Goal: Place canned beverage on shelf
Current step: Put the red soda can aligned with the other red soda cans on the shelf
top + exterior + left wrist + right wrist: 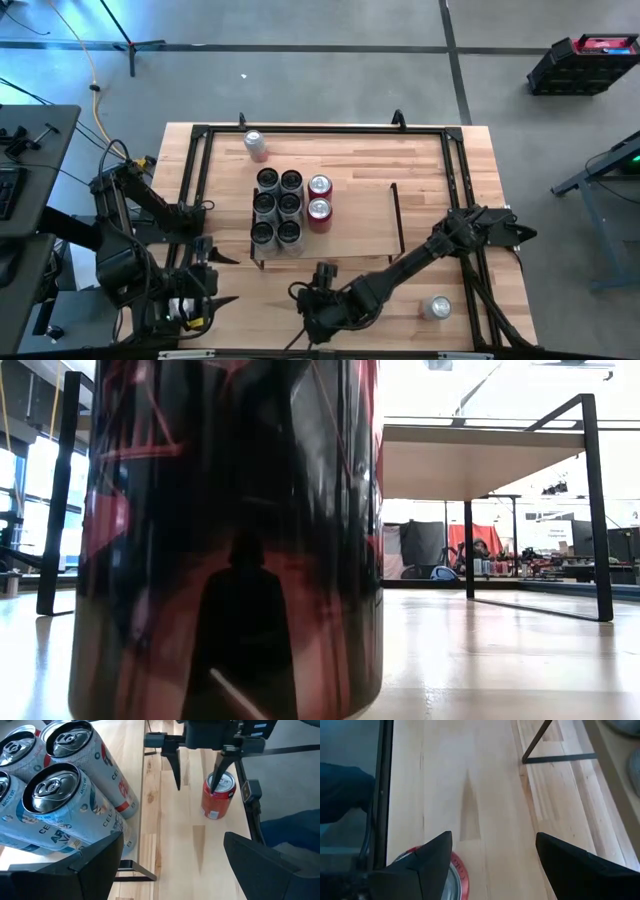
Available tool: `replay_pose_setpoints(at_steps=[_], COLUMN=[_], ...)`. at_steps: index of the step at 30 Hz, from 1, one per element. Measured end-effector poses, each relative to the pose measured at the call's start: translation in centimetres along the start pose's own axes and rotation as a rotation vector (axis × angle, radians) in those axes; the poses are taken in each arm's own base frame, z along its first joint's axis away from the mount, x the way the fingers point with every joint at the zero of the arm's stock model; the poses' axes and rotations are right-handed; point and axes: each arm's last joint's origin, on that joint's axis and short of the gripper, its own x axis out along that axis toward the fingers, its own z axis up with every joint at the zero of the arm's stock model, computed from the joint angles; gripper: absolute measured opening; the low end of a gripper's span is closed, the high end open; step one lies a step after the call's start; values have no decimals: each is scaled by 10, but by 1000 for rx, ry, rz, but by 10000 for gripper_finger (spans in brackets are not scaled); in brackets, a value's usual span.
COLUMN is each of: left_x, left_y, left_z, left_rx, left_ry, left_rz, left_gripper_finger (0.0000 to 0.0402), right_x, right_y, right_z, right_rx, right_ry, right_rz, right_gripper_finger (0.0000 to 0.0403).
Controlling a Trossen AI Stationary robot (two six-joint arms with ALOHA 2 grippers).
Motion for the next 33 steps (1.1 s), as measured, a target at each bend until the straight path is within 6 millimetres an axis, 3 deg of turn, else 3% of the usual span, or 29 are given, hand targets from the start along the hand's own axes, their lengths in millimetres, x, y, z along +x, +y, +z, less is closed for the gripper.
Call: replay_pose_setpoints(at_steps=[23,33], left_x=[-3,-3], left_y=[-2,-2], left_z=[-2,-2], left_rx=[-6,-5], left_ry=[-7,-7], left_rz=[-5,-4], left_gripper_finger=[335,335], right_x=[-3,-8], right_y=[-4,12], right_z=[-14,-4], right_rx=[50,-14], right_ry=[90,-50], right_rz=[-95,-12], right_gripper_finger=[274,274])
